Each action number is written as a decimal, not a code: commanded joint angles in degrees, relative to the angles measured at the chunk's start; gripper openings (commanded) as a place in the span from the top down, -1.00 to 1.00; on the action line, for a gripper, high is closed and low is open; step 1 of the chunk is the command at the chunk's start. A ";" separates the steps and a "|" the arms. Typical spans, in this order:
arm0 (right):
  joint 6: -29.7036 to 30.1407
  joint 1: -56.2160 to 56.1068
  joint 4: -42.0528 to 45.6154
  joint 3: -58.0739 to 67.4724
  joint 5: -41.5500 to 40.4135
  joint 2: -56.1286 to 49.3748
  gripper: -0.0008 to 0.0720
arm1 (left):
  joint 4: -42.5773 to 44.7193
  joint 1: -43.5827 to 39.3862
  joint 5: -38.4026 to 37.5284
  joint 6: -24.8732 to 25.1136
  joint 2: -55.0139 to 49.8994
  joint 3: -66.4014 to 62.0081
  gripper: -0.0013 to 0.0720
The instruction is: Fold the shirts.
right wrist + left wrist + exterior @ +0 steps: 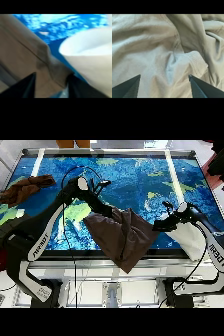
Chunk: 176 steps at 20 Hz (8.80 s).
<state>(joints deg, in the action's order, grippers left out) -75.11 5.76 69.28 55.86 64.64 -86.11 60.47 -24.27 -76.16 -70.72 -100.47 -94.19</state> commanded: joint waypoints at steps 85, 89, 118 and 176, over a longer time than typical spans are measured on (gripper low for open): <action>1.07 16.22 -7.50 29.62 7.06 8.63 -0.34 | -18.25 45.83 23.28 2.58 23.89 52.46 -0.59; 3.21 15.93 -11.76 28.50 7.39 8.66 -0.34 | -25.11 43.21 29.97 6.54 20.55 52.26 -0.56; 2.21 -2.51 -34.53 -10.73 -29.31 2.64 0.85 | -24.44 38.16 30.21 10.80 20.46 52.00 0.93; 1.66 14.12 -10.75 22.71 -1.84 11.23 -0.25 | -19.63 49.53 27.32 4.83 29.46 54.95 -0.13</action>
<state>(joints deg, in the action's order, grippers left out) -73.52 19.62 60.80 78.78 59.92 -75.35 49.63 24.99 -49.74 -72.03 -65.47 -42.06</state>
